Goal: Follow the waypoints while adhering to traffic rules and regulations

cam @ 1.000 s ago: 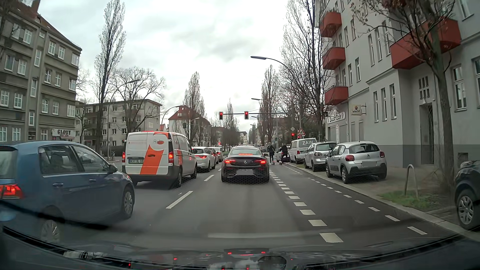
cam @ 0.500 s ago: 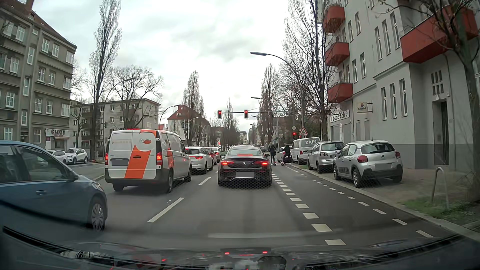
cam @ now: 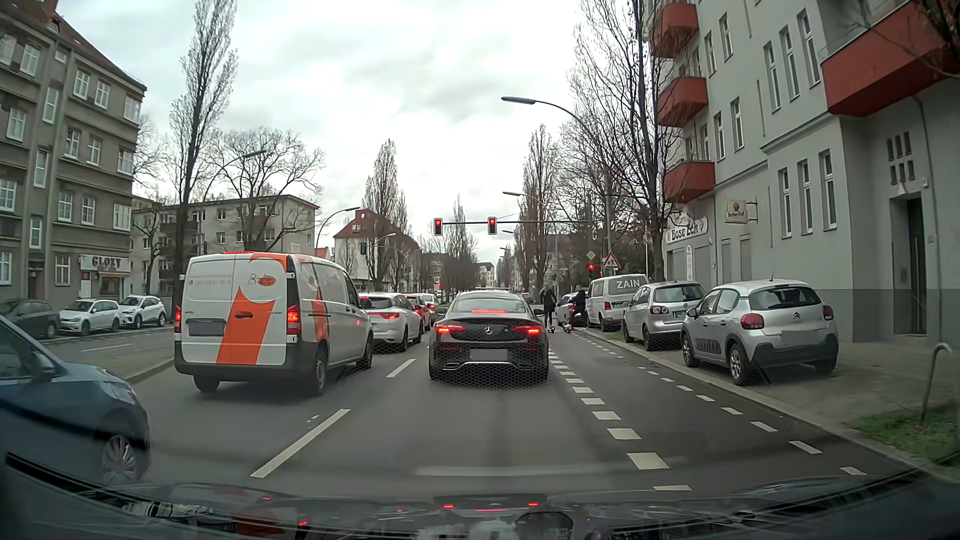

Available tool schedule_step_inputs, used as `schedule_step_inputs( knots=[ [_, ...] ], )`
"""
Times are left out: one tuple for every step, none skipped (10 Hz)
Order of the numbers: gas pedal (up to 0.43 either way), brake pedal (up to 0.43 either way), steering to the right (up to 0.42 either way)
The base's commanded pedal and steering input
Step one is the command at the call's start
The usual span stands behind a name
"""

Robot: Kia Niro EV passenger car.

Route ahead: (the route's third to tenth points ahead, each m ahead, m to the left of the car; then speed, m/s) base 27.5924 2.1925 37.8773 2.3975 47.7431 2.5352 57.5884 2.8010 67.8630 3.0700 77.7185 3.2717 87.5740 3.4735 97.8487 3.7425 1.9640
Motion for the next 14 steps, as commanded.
schedule_step_inputs(
  knots=[
    [0.000,0.171,-0.002],
    [0.000,0.165,-0.002],
    [0.000,0.165,-0.003],
    [0.000,0.171,-0.003],
    [0.000,0.171,-0.003],
    [0.000,0.171,-0.003],
    [0.000,0.165,-0.002],
    [0.000,0.159,-0.003],
    [0.000,0.159,-0.003],
    [0.000,0.152,-0.003],
    [0.000,0.146,-0.003],
    [0.000,0.140,-0.003],
    [0.000,0.134,-0.003],
    [0.000,0.134,-0.003]
  ],
)
